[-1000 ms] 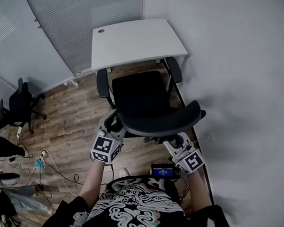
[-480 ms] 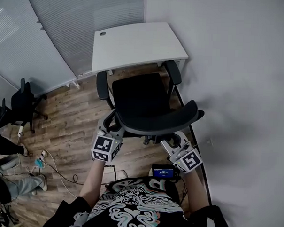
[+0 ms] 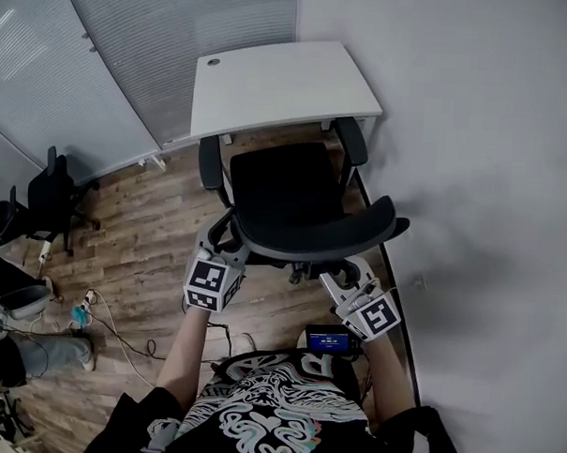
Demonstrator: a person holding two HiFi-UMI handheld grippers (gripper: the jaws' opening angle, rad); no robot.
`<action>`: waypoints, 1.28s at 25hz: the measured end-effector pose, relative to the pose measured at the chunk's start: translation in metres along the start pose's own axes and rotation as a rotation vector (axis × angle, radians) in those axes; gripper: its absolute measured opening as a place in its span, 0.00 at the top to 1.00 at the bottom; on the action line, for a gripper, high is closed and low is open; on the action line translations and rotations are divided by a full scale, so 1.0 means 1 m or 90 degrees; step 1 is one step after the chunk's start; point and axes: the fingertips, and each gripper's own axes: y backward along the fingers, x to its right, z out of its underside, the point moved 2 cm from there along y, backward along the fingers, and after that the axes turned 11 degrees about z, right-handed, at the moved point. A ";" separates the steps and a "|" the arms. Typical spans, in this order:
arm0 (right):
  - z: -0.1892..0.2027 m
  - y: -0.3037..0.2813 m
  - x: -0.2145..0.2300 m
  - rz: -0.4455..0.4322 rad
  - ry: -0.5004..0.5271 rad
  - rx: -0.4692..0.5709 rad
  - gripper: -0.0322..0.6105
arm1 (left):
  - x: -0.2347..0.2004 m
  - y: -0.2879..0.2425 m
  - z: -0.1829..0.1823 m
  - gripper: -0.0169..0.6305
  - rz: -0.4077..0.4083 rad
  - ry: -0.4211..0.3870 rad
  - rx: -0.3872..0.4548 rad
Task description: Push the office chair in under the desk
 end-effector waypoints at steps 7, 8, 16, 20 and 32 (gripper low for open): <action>0.002 0.001 -0.013 0.013 0.008 0.000 0.84 | 0.000 0.013 0.006 0.56 0.002 0.003 -0.003; 0.003 0.002 -0.009 0.017 0.009 0.000 0.84 | 0.001 0.010 0.007 0.56 -0.001 0.002 -0.004; 0.020 0.007 0.011 0.071 0.042 -0.023 0.84 | 0.006 -0.011 0.010 0.56 -0.025 -0.028 0.006; 0.027 0.014 0.011 0.110 0.081 -0.070 0.84 | 0.010 -0.012 0.008 0.55 -0.028 -0.067 -0.003; 0.023 0.033 0.018 0.280 -0.033 -0.089 0.81 | 0.013 0.038 0.034 0.50 -0.051 -0.110 -0.007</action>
